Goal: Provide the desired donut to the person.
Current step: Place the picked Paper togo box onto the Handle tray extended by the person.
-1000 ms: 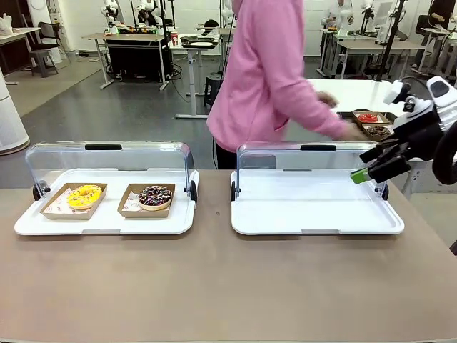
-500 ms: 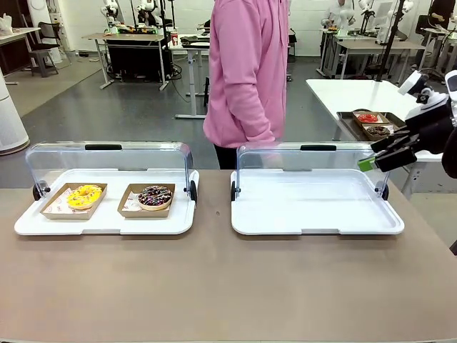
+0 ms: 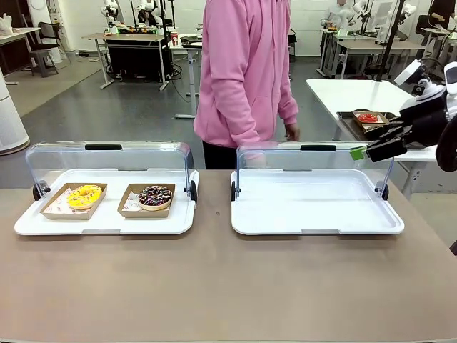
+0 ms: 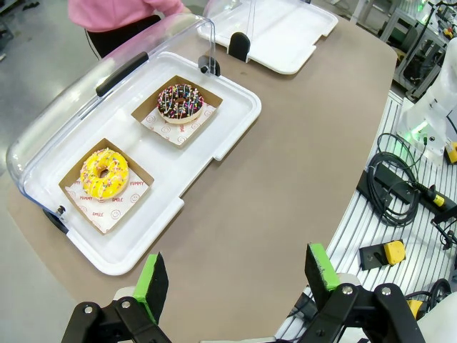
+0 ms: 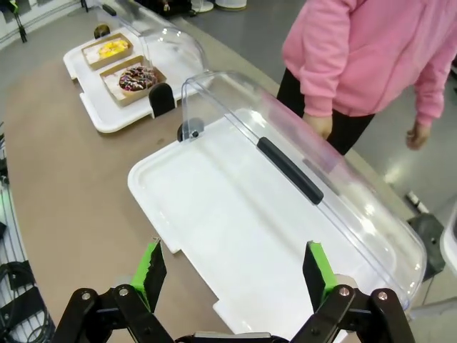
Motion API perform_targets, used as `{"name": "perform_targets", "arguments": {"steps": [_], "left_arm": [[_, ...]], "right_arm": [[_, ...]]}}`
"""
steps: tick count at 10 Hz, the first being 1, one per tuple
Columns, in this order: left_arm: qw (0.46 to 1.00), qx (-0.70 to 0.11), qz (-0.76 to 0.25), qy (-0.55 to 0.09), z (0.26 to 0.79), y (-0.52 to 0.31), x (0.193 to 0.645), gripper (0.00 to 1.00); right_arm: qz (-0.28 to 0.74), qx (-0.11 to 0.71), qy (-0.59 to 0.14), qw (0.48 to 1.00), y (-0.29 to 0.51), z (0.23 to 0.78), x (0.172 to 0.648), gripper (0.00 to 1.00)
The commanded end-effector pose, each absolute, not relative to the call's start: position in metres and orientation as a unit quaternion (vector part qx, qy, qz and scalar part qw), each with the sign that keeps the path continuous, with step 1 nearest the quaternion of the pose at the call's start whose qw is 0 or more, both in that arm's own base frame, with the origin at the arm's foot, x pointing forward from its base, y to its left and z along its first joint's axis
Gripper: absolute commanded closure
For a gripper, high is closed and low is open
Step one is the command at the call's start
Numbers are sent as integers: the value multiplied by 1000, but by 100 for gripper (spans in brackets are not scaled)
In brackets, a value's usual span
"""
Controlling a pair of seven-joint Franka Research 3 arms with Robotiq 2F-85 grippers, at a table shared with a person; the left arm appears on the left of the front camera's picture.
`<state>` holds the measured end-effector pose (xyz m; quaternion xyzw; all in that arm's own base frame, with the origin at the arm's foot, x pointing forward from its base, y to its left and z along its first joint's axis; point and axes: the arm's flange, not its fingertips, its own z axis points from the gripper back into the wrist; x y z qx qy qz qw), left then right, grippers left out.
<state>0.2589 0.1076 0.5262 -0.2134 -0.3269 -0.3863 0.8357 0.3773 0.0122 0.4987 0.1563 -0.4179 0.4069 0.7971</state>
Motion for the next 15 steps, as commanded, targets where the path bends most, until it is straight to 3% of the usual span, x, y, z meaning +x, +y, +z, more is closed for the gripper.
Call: {"name": "perform_targets", "arguments": {"steps": [1, 4, 15], "left_arm": [[828, -219, -395, -332, 525, 110, 259, 0], [828, -219, -395, -332, 525, 110, 259, 0], [828, -219, -395, -332, 525, 110, 259, 0]], "right_arm": [[412, 158, -435, 784, 17, 474, 353, 0], [411, 157, -418, 795, 15, 498, 377, 0], [411, 157, -418, 795, 15, 498, 377, 0]]}}
